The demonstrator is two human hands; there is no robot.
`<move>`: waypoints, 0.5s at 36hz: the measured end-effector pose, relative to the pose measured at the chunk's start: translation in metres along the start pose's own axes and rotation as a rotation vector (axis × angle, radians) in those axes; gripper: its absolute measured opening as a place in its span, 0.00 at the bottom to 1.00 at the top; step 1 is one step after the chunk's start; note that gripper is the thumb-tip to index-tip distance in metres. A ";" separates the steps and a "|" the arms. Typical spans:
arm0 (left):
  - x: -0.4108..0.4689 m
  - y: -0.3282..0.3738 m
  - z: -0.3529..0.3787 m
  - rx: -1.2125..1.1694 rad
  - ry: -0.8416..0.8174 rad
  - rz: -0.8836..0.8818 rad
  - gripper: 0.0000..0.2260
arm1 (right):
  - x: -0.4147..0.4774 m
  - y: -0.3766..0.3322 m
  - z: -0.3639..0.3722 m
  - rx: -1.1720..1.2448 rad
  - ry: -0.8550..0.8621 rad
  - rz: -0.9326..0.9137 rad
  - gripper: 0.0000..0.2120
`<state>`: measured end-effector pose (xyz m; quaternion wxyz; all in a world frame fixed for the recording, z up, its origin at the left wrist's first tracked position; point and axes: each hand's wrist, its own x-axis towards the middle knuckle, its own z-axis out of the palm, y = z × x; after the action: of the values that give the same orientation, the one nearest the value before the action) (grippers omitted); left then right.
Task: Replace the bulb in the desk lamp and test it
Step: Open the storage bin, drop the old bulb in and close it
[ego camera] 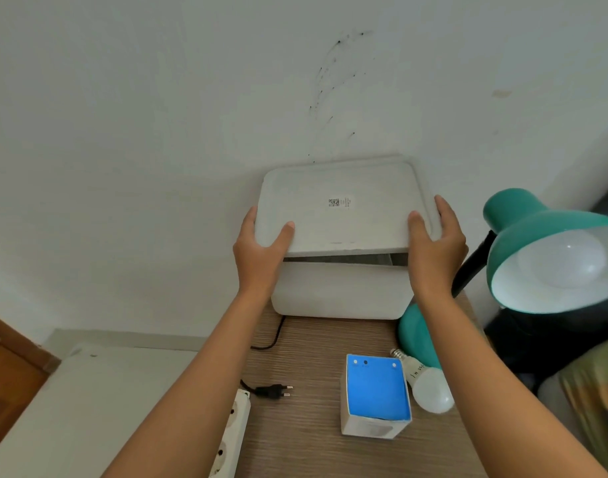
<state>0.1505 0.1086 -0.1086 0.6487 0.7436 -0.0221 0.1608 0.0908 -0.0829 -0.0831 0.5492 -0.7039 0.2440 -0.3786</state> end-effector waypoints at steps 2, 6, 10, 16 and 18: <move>-0.001 0.005 -0.006 -0.005 0.011 0.015 0.24 | -0.005 -0.005 -0.001 0.016 -0.007 -0.006 0.23; -0.005 0.015 -0.028 -0.006 0.016 0.045 0.25 | -0.023 -0.018 -0.003 0.066 -0.045 -0.023 0.24; -0.018 0.032 -0.059 0.005 0.017 0.062 0.25 | -0.047 -0.032 -0.009 0.091 -0.104 -0.041 0.25; -0.055 0.052 -0.113 0.075 -0.062 0.037 0.28 | -0.092 -0.048 -0.035 0.068 -0.185 -0.061 0.26; -0.071 0.057 -0.127 0.112 -0.081 0.024 0.29 | -0.108 -0.051 -0.049 0.041 -0.215 -0.064 0.26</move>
<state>0.0425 0.2106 -0.0597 0.6026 0.7844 -0.0480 0.1391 -0.0164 -0.0151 -0.0578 0.5740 -0.7367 0.1532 -0.3230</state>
